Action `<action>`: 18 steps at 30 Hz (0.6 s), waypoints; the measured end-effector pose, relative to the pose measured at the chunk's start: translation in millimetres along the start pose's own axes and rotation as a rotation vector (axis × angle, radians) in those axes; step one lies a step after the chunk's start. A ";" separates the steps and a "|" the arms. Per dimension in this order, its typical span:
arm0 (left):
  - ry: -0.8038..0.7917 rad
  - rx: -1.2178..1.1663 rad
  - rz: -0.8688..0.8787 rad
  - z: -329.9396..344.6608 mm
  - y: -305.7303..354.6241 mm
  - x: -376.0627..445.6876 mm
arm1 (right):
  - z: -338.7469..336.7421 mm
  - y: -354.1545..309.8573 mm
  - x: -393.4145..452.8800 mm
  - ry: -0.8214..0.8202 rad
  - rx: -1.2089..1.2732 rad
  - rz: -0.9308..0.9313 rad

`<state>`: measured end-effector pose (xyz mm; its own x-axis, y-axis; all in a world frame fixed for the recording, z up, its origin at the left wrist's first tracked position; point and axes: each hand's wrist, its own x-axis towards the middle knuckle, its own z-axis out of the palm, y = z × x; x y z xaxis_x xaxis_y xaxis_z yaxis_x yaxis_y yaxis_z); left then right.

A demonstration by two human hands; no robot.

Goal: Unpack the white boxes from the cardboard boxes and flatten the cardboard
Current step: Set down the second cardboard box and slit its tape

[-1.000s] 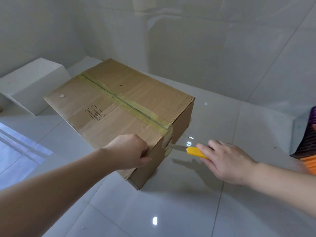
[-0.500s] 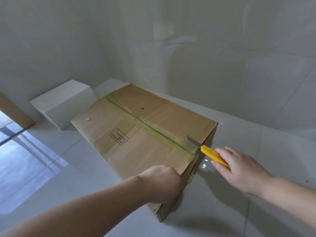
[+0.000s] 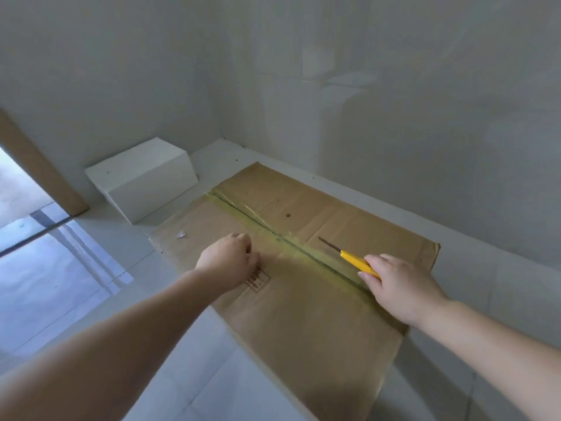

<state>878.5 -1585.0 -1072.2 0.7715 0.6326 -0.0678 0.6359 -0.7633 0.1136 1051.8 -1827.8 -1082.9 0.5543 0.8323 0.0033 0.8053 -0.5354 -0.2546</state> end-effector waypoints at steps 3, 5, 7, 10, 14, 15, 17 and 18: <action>0.064 -0.075 -0.179 -2.6 -51.6 20.7 | -2.8 -21.2 24.6 -0.019 0.079 -0.016; 0.110 -0.107 -0.250 -2.5 -77.4 30.9 | -5.6 -40.3 43.5 -0.045 0.119 -0.029; 0.137 -0.175 -0.330 -1.6 -96.7 40.7 | -6.1 -61.3 64.4 -0.066 0.129 -0.041; 0.146 -0.247 -0.380 2.1 -115.7 56.0 | -2.4 -93.5 96.8 -0.085 0.151 -0.020; 0.171 -0.344 -0.384 2.6 -130.2 77.3 | 5.0 -127.1 129.0 -0.121 0.102 -0.029; 0.182 -0.407 -0.396 2.1 -132.8 80.4 | 5.9 -132.3 134.6 -0.124 0.092 -0.031; 0.229 -0.551 -0.423 2.9 -136.1 80.4 | 7.5 -138.2 144.4 -0.129 0.074 -0.036; 0.269 -0.596 -0.431 4.7 -136.1 77.1 | 7.7 -139.9 148.2 -0.133 0.070 -0.036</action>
<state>851.5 -1432.9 -1097.6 0.3788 0.9254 0.0070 0.7018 -0.2922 0.6497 1019.7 -1628.5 -1054.3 0.4887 0.8650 -0.1136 0.8051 -0.4973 -0.3232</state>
